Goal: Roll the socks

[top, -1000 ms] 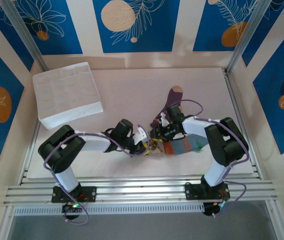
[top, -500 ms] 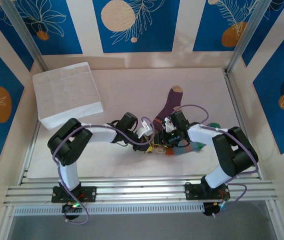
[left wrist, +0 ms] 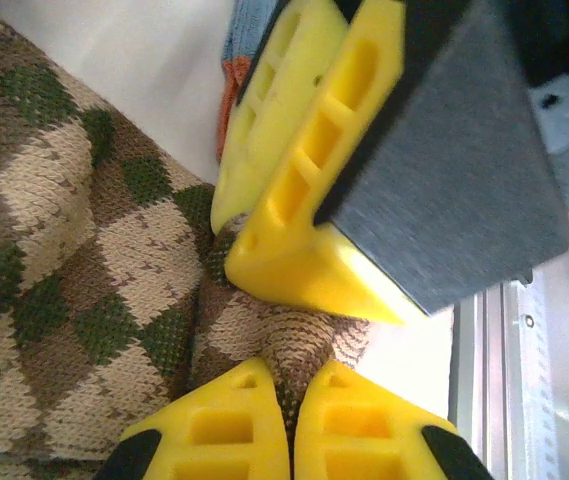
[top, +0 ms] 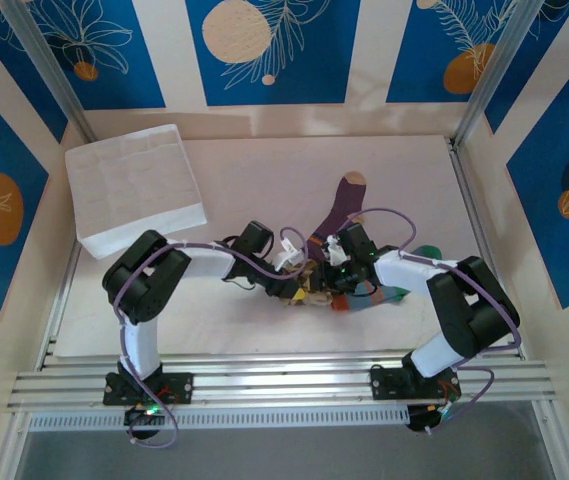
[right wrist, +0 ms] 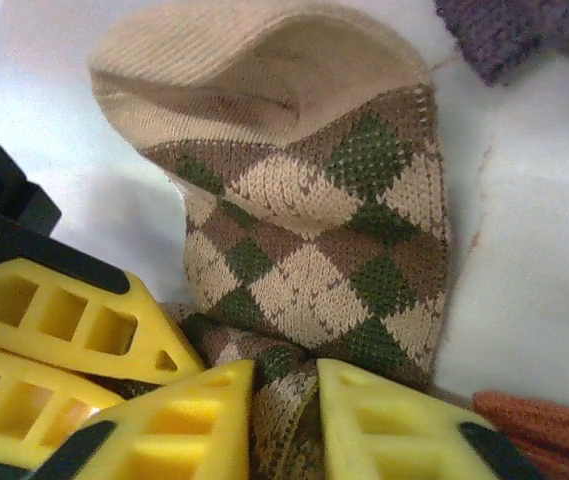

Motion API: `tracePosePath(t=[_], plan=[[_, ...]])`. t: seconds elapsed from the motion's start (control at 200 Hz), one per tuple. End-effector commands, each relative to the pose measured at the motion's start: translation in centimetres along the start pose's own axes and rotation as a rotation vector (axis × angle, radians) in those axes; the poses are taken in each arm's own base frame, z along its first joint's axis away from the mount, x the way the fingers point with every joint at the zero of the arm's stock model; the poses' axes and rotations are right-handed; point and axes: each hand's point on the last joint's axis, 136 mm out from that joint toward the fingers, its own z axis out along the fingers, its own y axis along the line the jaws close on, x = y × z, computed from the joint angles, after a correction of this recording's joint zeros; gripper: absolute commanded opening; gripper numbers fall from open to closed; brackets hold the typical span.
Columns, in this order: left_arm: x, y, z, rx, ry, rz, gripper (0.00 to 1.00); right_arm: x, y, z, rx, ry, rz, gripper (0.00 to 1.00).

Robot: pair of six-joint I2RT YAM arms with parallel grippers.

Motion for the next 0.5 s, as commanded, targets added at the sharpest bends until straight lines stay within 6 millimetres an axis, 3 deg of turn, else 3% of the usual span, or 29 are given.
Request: tracePosePath(t=[0.0,0.15,0.495], plan=[[6.1,5.3,0.1,-0.200,0.132,-0.194,0.07,1.8,-0.4,0.6,0.044,0.094,-0.001,0.11],[4.1,3.8,-0.5,-0.159,0.015,-0.039,0.24,1.9,-0.9,0.8,0.108,0.164,0.028,0.05],[1.6,0.1,-2.9,-0.147,-0.109,0.287,0.34,1.7,-1.4,1.3,0.172,0.255,0.046,0.00]])
